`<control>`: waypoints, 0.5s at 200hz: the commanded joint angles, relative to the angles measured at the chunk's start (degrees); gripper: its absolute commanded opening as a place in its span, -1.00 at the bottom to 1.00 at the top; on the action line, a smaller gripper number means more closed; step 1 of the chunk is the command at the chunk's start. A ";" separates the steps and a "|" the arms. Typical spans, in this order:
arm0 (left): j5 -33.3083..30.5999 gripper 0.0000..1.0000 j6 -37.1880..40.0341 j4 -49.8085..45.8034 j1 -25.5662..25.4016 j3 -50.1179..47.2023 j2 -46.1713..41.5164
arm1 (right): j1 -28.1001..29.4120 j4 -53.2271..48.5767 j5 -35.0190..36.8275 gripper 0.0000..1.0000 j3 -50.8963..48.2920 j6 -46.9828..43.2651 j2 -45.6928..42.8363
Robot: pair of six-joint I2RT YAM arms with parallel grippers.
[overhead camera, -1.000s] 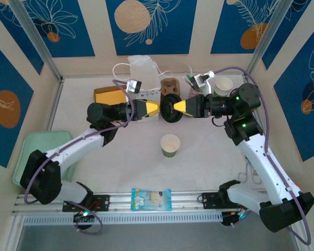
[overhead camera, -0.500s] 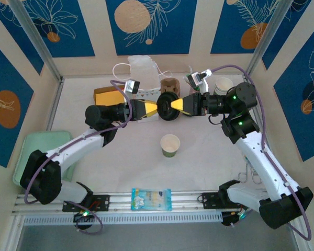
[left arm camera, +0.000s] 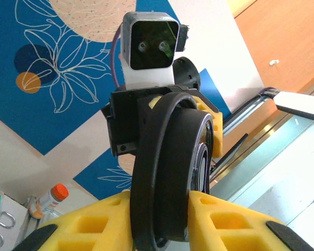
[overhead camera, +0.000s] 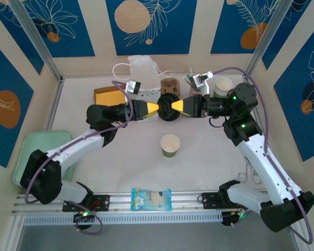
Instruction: Pack the takeout coffee
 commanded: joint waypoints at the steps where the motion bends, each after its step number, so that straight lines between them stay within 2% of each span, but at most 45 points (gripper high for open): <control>1: -0.27 -0.44 2.31 2.82 -0.17 0.36 -2.02 | -0.49 -10.35 3.94 -0.72 -1.11 -4.81 -0.11; 100: -0.69 -0.54 5.39 -1.81 -0.19 -0.30 -2.72 | -2.48 -24.58 7.31 -0.60 -1.05 -11.91 -0.31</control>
